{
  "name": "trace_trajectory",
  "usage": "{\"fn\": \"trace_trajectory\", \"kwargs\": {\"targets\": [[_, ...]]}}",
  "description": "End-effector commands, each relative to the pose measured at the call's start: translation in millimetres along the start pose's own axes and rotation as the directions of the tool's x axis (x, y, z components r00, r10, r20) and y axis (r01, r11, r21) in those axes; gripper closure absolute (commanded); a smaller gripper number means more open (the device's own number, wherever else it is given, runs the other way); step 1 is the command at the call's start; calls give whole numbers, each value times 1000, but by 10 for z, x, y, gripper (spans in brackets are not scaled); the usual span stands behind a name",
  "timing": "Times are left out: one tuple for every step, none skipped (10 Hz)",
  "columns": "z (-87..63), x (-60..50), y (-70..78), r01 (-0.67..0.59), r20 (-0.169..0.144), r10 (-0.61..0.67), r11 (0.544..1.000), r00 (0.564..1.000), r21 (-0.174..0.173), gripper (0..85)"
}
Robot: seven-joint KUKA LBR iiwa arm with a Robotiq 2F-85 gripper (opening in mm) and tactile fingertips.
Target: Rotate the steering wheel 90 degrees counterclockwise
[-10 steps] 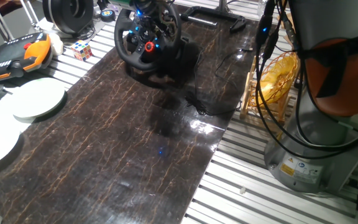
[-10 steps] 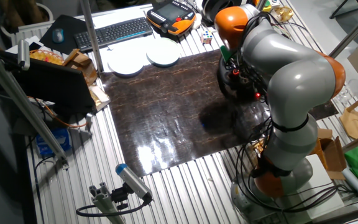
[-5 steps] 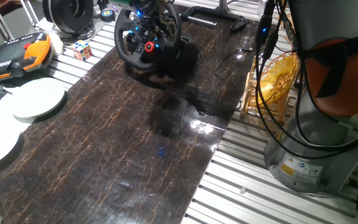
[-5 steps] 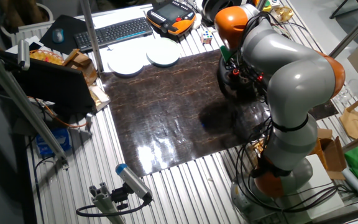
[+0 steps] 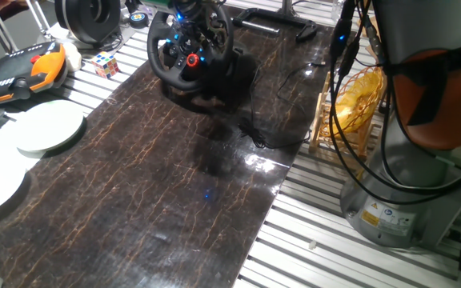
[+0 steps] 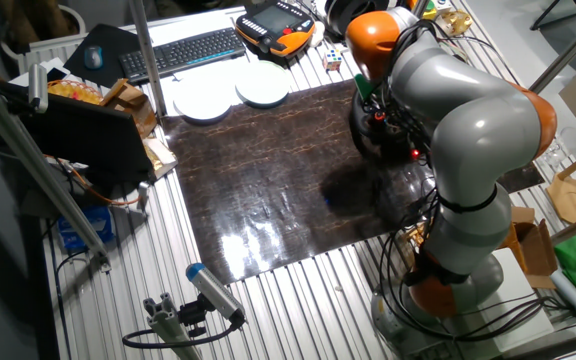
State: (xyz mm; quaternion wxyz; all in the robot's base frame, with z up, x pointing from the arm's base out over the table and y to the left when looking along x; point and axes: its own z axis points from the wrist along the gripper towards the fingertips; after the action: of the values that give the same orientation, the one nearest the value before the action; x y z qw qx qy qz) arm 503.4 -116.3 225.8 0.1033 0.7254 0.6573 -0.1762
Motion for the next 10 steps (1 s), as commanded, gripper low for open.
{"fn": "trace_trajectory", "kwargs": {"targets": [[-1,0,0,-1,-1,1,1000,1000,1,400],[-1,0,0,-1,-1,1,1000,1000,1,403],[-1,0,0,1,-3,-1,1000,1000,2,403],[-1,0,0,2,-3,-2,1000,1000,2,403],[-1,0,0,2,-3,-2,1000,1000,0,407],[-1,0,0,2,-3,-2,1000,1000,0,407],[-1,0,0,2,-3,-2,1000,1000,0,407],[-1,0,0,2,-3,-2,1000,1000,0,410],[-1,0,0,2,-2,-2,1000,1000,0,410],[-1,0,0,3,-6,-3,1000,1000,0,410]]}}
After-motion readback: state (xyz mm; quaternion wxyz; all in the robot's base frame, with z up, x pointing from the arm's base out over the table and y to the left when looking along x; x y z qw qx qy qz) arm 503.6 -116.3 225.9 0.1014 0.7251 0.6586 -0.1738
